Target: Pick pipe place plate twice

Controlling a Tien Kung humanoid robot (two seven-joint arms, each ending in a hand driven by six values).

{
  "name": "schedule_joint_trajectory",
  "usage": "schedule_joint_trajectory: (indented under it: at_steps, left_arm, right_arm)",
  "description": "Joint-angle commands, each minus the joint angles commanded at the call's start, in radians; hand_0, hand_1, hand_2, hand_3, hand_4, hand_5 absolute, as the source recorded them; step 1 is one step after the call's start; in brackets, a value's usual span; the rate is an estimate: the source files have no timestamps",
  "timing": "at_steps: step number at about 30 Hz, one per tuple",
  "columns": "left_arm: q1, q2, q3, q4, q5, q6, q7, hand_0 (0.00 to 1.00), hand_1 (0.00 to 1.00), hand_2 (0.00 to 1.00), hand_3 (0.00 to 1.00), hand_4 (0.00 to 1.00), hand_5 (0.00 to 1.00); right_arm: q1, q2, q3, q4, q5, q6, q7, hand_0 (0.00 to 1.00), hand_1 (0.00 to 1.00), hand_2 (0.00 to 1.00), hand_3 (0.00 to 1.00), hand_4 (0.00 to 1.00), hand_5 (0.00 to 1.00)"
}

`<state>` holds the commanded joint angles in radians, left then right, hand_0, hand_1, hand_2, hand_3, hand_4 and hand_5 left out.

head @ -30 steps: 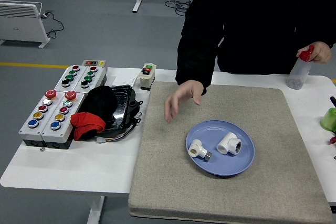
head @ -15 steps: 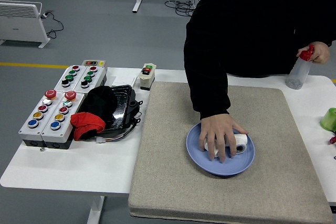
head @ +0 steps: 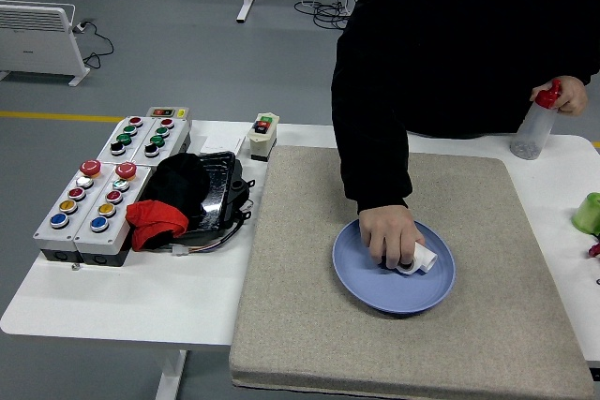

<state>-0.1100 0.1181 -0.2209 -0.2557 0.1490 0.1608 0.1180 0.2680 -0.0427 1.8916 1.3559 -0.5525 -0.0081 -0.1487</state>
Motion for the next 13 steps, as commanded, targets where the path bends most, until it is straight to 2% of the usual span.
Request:
schedule_joint_trajectory:
  at_steps: [6, 8, 13]
  left_arm:
    - [-0.003, 0.004, 0.01, 0.002, -0.013, 0.003, -0.008, 0.625, 0.583, 0.518, 0.591, 0.274, 0.998]
    - [-0.003, 0.004, 0.011, 0.002, -0.014, 0.004, -0.008, 0.626, 0.583, 0.517, 0.591, 0.275, 0.998]
    - [-0.004, 0.004, 0.012, 0.002, -0.016, 0.003, -0.008, 0.626, 0.583, 0.517, 0.591, 0.275, 0.998]
  right_arm:
    - [-0.008, 0.003, 0.008, -0.001, 0.016, -0.021, 0.007, 0.982, 0.888, 0.978, 0.964, 0.627, 0.724]
    - [-0.009, 0.003, 0.012, 0.0, 0.02, -0.023, 0.008, 0.975, 0.884, 0.967, 0.962, 0.64, 0.758]
    - [-0.008, 0.003, 0.018, 0.001, 0.028, -0.024, 0.009, 0.975, 0.884, 0.967, 0.962, 0.64, 0.758]
